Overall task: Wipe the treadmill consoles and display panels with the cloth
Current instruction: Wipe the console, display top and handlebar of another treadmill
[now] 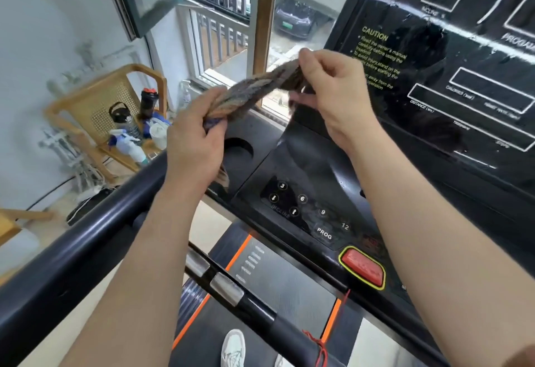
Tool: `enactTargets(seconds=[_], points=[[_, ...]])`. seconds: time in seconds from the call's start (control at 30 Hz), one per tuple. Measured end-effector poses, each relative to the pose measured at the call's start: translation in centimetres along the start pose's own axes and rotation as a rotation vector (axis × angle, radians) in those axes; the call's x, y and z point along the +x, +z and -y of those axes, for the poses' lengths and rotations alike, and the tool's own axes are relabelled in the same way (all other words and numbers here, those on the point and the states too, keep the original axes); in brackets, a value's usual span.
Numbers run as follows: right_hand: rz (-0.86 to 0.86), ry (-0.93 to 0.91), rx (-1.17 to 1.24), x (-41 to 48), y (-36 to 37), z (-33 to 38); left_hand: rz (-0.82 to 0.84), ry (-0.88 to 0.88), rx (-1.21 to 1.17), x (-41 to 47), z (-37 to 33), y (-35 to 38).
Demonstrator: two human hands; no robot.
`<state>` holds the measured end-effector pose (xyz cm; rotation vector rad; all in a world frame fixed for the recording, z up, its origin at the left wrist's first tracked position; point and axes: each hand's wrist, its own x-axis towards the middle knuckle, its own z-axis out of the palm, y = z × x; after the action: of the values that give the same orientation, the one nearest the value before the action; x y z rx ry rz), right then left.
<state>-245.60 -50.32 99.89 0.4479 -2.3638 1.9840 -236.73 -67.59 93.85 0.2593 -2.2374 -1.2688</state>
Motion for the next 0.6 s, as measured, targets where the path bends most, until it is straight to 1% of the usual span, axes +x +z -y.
enactTargets(seconds=[0.03, 0.07, 0.1, 0.13, 0.2, 0.23, 0.27, 0.33, 0.37, 0.43, 0.53, 0.6], points=[[-0.038, -0.019, -0.003, 0.1, -0.3, -0.6, -0.031, 0.095, 0.012, 0.3, -0.4, -0.2], [-0.067, -0.031, -0.042, 0.1, -0.6, -1.3, -0.021, 0.189, 0.046, 0.3, -0.6, -0.3], [-0.076, -0.032, -0.101, -0.3, -1.1, -2.1, 0.05, 0.245, 0.056, -0.1, -0.5, -0.5], [-0.06, -0.028, -0.191, -0.9, -1.7, -3.1, 0.179, 0.224, 0.051, -0.7, -0.4, -0.6], [0.051, 0.002, -0.495, -2.8, -2.7, -5.4, 0.503, 0.06, 0.07, -2.7, 0.5, -0.1], [0.131, 0.016, -0.663, -3.9, -2.8, -6.6, 0.589, -0.008, 0.117, -3.6, 1.6, 0.7], [0.202, 0.014, -0.771, -4.7, -2.6, -7.7, 0.586, -0.025, 0.189, -4.3, 2.7, 1.9], [0.282, 0.016, -0.83, -5.9, -1.3, -9.3, 0.502, 0.015, 0.339, -5.2, 4.2, 4.5], [0.311, 0.006, -0.863, -6.4, -0.6, -10.0, 0.489, 0.042, 0.405, -5.5, 4.7, 5.9], [0.377, -0.083, -1.008, -7.7, 0.6, -11.1, 0.474, 0.1, 0.487, -6.3, 5.4, 7.9], [0.426, -0.13, -1.131, -9.2, 0.6, -12.3, 0.484, 0.097, 0.683, -7.5, 4.9, 9.1], [0.432, -0.145, -1.161, -10.0, -0.1, -12.9, 0.502, 0.092, 0.741, -8.3, 4.1, 9.9]])
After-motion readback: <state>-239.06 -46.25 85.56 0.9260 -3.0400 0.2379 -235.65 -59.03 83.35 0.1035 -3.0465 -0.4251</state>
